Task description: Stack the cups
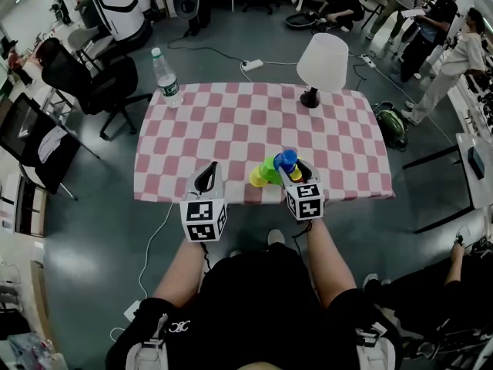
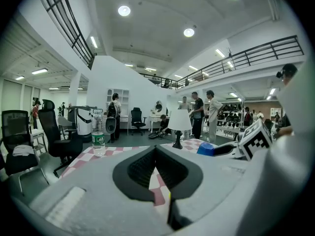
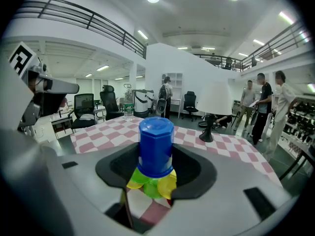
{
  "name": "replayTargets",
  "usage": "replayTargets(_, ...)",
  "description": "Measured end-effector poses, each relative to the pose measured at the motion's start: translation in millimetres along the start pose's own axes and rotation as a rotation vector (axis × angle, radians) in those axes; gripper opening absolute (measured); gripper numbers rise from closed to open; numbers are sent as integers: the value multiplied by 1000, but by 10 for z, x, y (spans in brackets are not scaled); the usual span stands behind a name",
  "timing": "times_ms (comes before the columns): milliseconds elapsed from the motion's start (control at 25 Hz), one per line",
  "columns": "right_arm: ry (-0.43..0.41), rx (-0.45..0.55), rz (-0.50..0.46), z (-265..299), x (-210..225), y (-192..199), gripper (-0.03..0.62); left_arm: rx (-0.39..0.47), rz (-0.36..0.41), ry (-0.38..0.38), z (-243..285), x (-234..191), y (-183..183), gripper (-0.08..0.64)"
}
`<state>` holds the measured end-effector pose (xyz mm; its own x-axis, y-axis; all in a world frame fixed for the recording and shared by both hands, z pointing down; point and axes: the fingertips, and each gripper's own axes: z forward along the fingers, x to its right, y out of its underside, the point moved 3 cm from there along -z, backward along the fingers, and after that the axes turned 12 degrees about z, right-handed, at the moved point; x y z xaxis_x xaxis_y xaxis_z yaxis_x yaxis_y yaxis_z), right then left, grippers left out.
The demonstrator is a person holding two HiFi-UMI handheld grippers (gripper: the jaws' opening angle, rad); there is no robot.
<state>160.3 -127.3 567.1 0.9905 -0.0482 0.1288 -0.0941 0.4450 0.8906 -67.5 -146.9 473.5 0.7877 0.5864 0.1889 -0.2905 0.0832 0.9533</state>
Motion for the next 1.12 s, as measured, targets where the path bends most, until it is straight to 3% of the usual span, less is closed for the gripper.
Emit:
replayTargets(600,-3,42,-25,14,-70,-70,236,9,-2,8,43,-34,-26,15)
replayTargets(880,-21,210,-35,-260,-138,-415,242,31,6,51,185,103,-103,15)
replayTargets(1120,31,414,26,-698,-23,-881,238,65,17,94,244,264,-257,15)
